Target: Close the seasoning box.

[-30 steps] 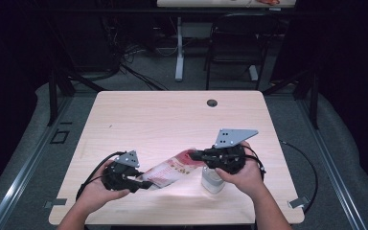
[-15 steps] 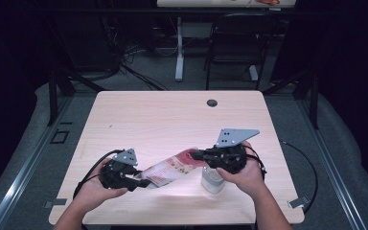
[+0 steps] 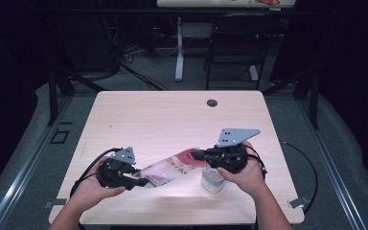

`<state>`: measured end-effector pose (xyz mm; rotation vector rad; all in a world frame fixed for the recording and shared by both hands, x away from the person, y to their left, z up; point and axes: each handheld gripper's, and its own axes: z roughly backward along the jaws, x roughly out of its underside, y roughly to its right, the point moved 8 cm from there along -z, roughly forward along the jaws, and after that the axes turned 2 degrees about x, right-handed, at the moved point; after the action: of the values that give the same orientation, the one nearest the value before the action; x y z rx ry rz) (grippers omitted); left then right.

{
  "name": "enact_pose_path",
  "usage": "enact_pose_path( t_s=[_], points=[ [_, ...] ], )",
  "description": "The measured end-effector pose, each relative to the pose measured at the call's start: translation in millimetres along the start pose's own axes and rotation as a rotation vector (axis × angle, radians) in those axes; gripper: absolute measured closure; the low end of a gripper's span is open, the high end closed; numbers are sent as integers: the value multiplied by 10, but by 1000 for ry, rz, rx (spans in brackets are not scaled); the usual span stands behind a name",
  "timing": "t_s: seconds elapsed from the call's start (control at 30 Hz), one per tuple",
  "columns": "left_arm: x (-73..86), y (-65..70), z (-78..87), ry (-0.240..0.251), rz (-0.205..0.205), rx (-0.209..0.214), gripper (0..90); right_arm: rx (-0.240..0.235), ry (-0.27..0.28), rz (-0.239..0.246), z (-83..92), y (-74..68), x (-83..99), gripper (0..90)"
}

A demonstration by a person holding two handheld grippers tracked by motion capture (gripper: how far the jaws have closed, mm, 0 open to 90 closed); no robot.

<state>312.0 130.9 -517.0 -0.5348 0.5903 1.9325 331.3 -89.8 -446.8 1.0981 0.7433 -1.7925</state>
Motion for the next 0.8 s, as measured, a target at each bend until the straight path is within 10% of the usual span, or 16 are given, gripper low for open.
enact_pose_path(
  t_s=[0.8],
  points=[
    [-108, 5, 158, -15, -20, -16, 679, -17, -1, -46, 58, 70, 85, 897]
  ],
)
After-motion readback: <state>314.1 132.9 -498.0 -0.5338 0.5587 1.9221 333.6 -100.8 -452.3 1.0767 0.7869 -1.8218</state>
